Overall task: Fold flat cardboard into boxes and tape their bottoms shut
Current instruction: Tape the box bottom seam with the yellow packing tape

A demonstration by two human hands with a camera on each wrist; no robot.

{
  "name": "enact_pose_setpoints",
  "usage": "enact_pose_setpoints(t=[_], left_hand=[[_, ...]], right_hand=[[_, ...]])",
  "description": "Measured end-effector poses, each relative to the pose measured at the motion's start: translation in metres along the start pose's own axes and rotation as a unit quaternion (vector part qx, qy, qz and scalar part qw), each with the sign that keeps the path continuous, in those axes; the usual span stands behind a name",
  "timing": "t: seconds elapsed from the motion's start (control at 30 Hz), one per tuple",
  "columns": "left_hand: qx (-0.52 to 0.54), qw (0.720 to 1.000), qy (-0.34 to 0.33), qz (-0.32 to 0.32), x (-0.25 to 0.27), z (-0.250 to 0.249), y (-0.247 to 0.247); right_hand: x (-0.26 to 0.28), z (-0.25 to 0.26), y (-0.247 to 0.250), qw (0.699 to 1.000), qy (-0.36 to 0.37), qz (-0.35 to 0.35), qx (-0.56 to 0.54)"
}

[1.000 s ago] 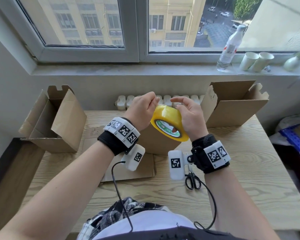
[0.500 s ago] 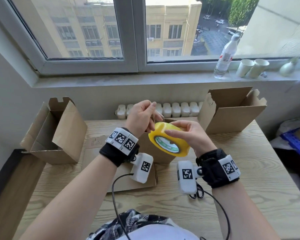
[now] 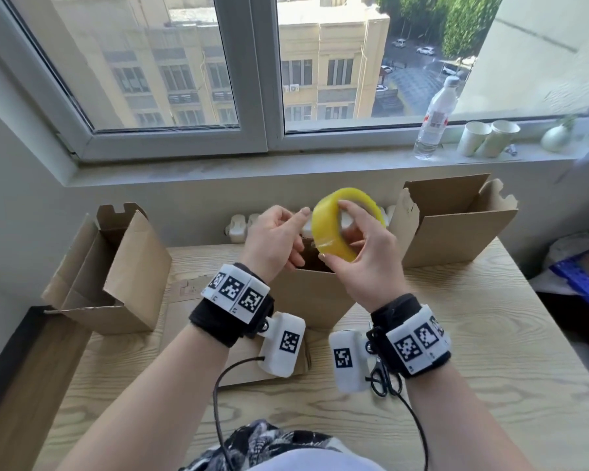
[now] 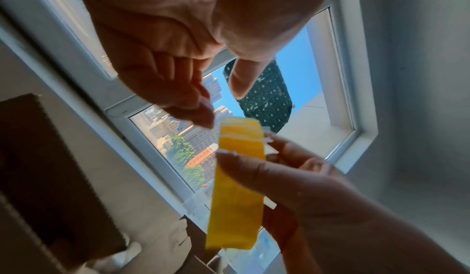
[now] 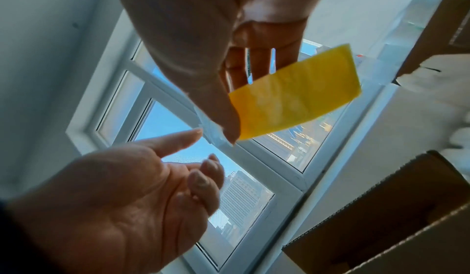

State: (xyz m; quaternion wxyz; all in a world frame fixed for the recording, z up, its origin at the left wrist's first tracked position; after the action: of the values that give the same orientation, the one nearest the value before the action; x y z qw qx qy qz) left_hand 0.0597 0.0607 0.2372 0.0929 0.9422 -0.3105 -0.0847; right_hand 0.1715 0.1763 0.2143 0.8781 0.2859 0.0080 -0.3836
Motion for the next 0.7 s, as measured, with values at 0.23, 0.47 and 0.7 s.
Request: enact_pose_setpoints(t=[0.23,0.47,0.7], left_hand=[[0.203,0.954,0.139,0.170,0.014,-0.002,-0.008],[0.216,0.966,0.063,0.126,0.014,-0.002,-0.012],[0.202,0.972,0.029,0.115,0.012,-0.002,-0.024]], right_hand=[[0.002,0.012,0.000,0.980,0.147,-0.120,0.058],[0.005,0.003,-0.003,0.980,0.150,-0.121,0.041],[0.008,-0.011,-0.004,0.985,0.108,-0.126,-0.043]])
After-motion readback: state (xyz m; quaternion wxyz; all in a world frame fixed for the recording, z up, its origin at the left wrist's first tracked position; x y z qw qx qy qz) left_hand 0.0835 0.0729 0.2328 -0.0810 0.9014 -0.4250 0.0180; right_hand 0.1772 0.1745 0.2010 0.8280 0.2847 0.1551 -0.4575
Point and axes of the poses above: each hand's wrist, its own x-axis away from the middle knuckle, its own y-axis out of the back of the hand, z = x × y, the point moved 1 cm from there along -x, towards the middle knuckle, and after that the axes turned 14 degrees about -y, right-handed, at the moved point
